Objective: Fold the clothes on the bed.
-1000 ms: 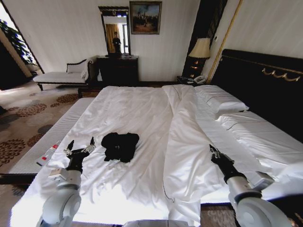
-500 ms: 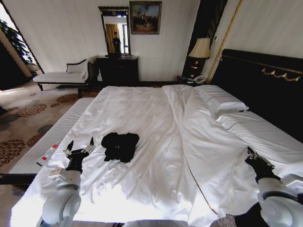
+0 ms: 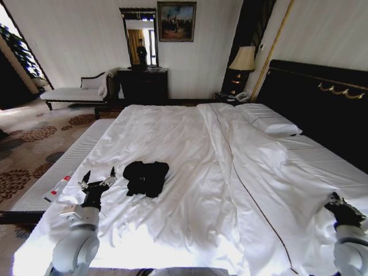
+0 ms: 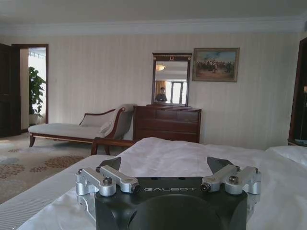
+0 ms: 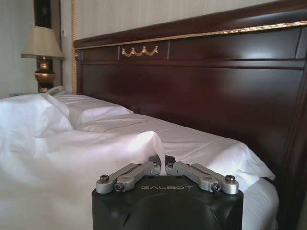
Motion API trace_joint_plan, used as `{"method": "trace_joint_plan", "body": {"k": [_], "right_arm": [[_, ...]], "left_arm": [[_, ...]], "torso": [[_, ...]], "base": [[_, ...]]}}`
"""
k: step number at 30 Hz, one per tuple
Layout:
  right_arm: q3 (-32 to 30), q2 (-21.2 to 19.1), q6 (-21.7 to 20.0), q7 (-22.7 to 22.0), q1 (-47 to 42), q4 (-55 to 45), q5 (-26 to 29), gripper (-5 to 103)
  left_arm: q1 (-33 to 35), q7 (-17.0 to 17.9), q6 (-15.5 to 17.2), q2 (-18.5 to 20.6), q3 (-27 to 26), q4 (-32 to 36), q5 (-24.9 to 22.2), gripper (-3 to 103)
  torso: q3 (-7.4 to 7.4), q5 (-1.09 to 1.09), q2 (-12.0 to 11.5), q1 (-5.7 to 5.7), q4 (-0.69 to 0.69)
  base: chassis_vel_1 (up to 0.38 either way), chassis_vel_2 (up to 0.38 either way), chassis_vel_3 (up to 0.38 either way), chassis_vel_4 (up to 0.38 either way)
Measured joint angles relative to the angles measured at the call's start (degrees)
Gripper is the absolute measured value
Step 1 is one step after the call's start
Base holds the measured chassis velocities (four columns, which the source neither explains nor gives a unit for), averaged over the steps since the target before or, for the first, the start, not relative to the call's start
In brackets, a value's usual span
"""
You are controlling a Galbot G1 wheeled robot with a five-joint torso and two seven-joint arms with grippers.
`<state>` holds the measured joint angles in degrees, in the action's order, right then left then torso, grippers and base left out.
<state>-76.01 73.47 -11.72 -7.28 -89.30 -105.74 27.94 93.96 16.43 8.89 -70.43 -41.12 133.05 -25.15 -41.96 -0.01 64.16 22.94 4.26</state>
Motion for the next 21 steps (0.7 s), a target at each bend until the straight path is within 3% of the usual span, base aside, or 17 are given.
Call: {"method": "trace_joint_plan", "body": {"k": [6, 16, 17, 19, 21], "right_arm": [[-1.4, -0.7, 2.3, -0.1, 1.1, 8.1, 2.6, 0], [-1.2, -2.0, 6.4, 0.0, 2.4, 13.9, 2.0, -2], [-1.2, -1.9, 6.7, 0.2, 2.3, 13.8, 2.3, 3], [-1.1, -1.5, 6.9, 0.5, 1.9, 13.4, 2.3, 3], [-0.9, -0.8, 7.3, 0.7, 1.5, 12.8, 2.0, 14]], "left_arm": [[0.3, 0.1, 0.0, 0.0, 0.4, -0.1, 0.3, 100], [0.0, 0.2, 0.1, 0.3, 0.9, -0.3, 0.4, 100], [0.0, 0.2, 0.1, 0.2, 0.9, -0.3, 0.4, 100], [-0.1, 0.2, 0.1, 0.0, 0.7, -0.3, 0.3, 100], [-0.2, 0.2, 0.2, -0.1, 0.3, -0.4, 0.1, 100]], "torso": [[0.0, 0.0, 0.0, 0.0, 0.0], [0.0, 0.0, 0.0, 0.0, 0.0], [0.0, 0.01, 0.0, 0.0, -0.02], [0.0, 0.02, 0.0, 0.0, -0.01], [0.0, 0.03, 0.0, 0.0, 0.0]], "base": [[0.0, 0.0, 0.0, 0.0], [0.0, 0.0, 0.0, 0.0], [0.0, 0.0, 0.0, 0.0], [0.0, 0.0, 0.0, 0.0], [0.0, 0.0, 0.0, 0.0]]}}
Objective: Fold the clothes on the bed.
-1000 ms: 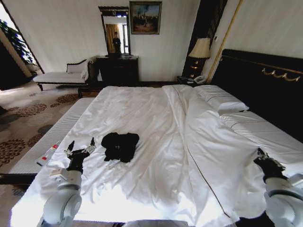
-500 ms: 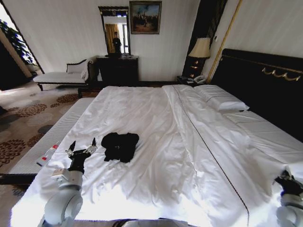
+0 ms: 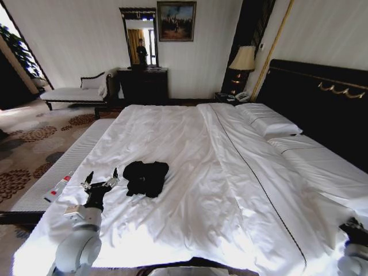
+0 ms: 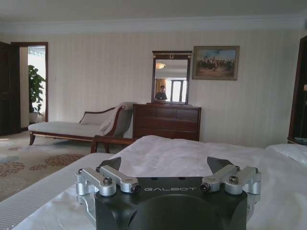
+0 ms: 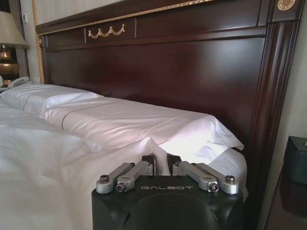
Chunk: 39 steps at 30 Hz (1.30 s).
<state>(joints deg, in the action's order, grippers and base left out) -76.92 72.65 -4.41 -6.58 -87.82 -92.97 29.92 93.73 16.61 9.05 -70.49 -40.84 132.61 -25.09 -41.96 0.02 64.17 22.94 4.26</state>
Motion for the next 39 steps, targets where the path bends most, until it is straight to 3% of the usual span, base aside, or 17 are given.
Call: {"method": "trace_joint_plan", "body": {"k": [23, 31, 39], "right_arm": [[-1.5, 2.0, 4.8, 0.3, -4.0, -7.9, 3.1, 98], [3.5, 5.5, 8.1, 1.1, -7.4, -18.0, 1.5, 100], [15.3, 9.1, 8.9, 1.7, -10.8, -31.2, -4.9, 100]], "left_arm": [[0.1, -0.2, 0.0, 0.0, -0.1, 0.0, -0.3, 100], [0.3, -0.2, -0.1, -0.2, 0.2, 0.0, 0.1, 100], [0.9, -0.4, -0.2, -1.4, 0.6, 0.1, 0.7, 100]], "torso": [[0.0, -0.01, 0.0, 0.0, 0.0], [0.0, 0.0, 0.0, 0.0, -0.01], [0.0, 0.01, 0.0, 0.0, -0.01]], "base": [[0.0, 0.0, 0.0, 0.0], [0.0, 0.0, 0.0, 0.0], [0.0, 0.0, 0.0, 0.0]]}}
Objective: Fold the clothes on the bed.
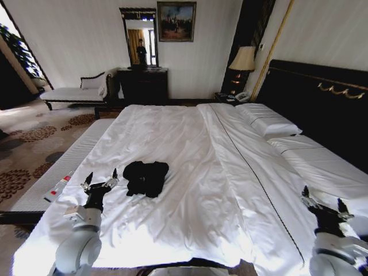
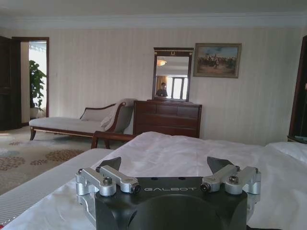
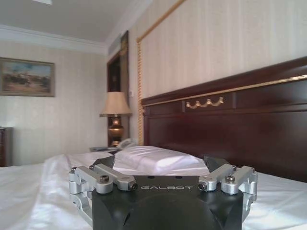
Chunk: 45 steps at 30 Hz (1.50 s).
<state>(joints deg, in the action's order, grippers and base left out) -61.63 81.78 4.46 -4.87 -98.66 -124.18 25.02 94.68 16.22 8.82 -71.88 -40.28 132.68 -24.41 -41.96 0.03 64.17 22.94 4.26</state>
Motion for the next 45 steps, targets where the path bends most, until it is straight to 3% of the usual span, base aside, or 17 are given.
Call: {"method": "trace_joint_plan", "body": {"k": [8, 23, 40, 45], "right_arm": [[5.7, 0.7, 0.6, 0.6, -0.8, -1.9, -11.6, 100], [6.5, 2.2, 2.7, 0.4, -2.1, -1.1, -12.4, 100], [8.5, 3.8, 3.2, 0.2, -2.6, -1.1, -15.3, 100], [8.5, 3.9, 3.3, 0.2, -2.7, -1.1, -14.9, 100]], "left_arm": [[0.2, -0.1, -0.1, -0.4, 0.5, 0.0, 0.3, 100], [-0.1, -0.1, -0.2, -0.2, 1.6, -0.1, 0.7, 100], [-0.2, 0.2, -0.1, 0.3, 1.5, 0.2, 0.4, 100], [0.0, 0.2, -0.1, 0.4, 1.4, 0.2, 0.3, 100]], "torso": [[0.0, -0.02, 0.0, 0.0, 0.0], [0.0, -0.03, 0.0, 0.0, 0.01], [0.0, 0.04, 0.0, 0.0, 0.0], [0.0, -0.06, 0.0, -0.01, 0.0]], "base": [[0.0, 0.0, 0.0, 0.0], [0.023, 0.025, -0.023, -0.024], [0.225, 0.23, -0.223, -0.225], [0.074, 0.081, -0.077, -0.077]]}}
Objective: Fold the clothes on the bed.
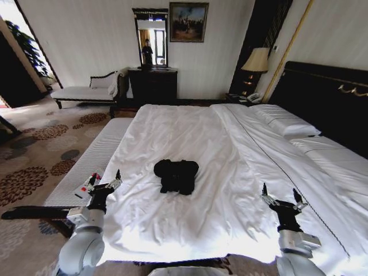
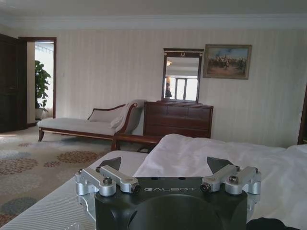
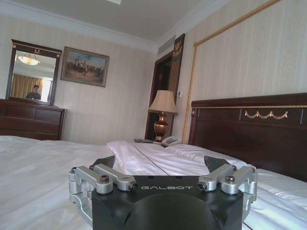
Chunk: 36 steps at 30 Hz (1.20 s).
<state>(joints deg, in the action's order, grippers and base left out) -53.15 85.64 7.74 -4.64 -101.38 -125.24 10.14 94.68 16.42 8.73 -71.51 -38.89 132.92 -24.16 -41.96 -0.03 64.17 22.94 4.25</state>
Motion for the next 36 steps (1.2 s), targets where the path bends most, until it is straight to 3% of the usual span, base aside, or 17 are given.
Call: {"method": "trace_joint_plan", "body": {"k": [10, 36], "right_arm": [[0.7, 0.7, 3.0, -0.2, -0.2, 0.6, 0.0, 100], [1.0, 1.2, 3.4, 0.2, -0.3, 2.0, -2.0, 100]], "left_arm": [[-0.2, -0.1, 0.0, 0.0, 0.2, -0.2, 0.0, 100], [0.3, -0.1, 0.0, -0.1, 0.5, -0.4, 0.3, 100]], "torso": [[-0.01, 0.07, 0.0, 0.01, 0.01], [-0.02, 0.01, 0.0, 0.04, 0.01]], "base": [[0.037, 0.039, -0.033, -0.052], [-0.06, -0.003, 0.06, 0.007]]}}
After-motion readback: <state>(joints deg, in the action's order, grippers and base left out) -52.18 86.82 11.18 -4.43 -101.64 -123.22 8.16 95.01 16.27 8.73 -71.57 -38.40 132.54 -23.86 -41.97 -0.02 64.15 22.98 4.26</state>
